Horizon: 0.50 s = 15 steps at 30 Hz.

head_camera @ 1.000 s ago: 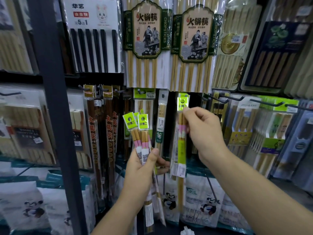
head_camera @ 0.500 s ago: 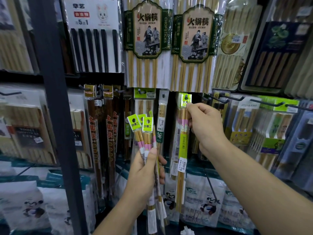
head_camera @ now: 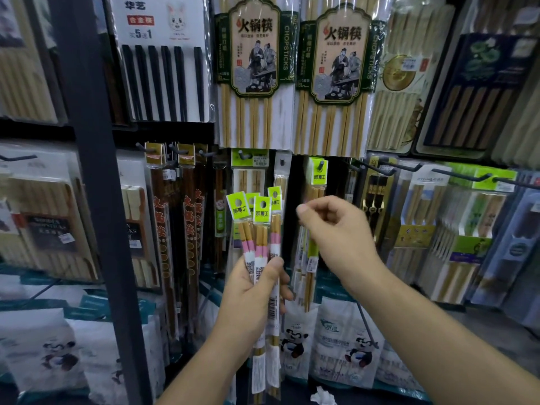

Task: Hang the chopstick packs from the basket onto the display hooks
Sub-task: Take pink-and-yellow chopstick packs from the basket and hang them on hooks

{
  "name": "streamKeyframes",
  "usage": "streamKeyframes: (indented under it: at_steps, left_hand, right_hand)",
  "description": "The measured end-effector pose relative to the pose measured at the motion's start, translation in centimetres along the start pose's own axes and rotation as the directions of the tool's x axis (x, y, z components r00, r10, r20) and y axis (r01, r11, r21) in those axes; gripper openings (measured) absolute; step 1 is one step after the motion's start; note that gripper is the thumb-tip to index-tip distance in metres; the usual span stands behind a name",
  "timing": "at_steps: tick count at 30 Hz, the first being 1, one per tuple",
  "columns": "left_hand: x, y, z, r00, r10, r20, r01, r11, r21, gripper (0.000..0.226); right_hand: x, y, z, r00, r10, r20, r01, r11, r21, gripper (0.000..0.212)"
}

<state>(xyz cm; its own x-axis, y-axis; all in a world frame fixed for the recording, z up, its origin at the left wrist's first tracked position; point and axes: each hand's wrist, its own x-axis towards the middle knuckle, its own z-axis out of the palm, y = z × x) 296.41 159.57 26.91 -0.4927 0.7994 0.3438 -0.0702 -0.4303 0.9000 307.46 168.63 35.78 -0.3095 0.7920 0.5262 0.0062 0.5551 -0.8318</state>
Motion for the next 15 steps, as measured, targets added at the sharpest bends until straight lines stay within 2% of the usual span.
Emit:
streamKeyframes:
  at_steps: [3,6,9,11,15]
  left_hand:
    - [-0.2,-0.1,0.3,0.999,0.029,0.041,-0.029,0.999,0.020,0.033]
    - [-0.3,-0.1,0.4,0.997,0.041,0.068,-0.042,0.999,0.022,0.029]
    - [-0.4,0.0,0.3,0.997,0.015,0.071,-0.015,1.000,-0.002,0.022]
    - [-0.3,-0.2,0.1,0.999,0.016,0.036,-0.017,1.000,0.021,0.030]
    - [0.1,-0.3,-0.1,1.000,0.011,0.000,-0.011,1.000,-0.012,0.028]
  right_hand:
    - [-0.8,-0.3,0.9,0.993,-0.019,0.120,0.015,1.000,0.027,0.004]
    - [-0.9,-0.5,1.1,0.992,-0.029,0.125,0.029,1.000,0.004,0.010]
    - [-0.6,-0.4,0.7,0.998,-0.009,0.066,0.007,1.000,0.029,0.020]
    - [0.0,-0.7,0.3,1.000,0.008,-0.002,-0.008,0.996,0.090,0.027]
    - [1.5,-1.7,-0.7,0.994,0.036,-0.101,-0.017,0.983,0.181,0.025]
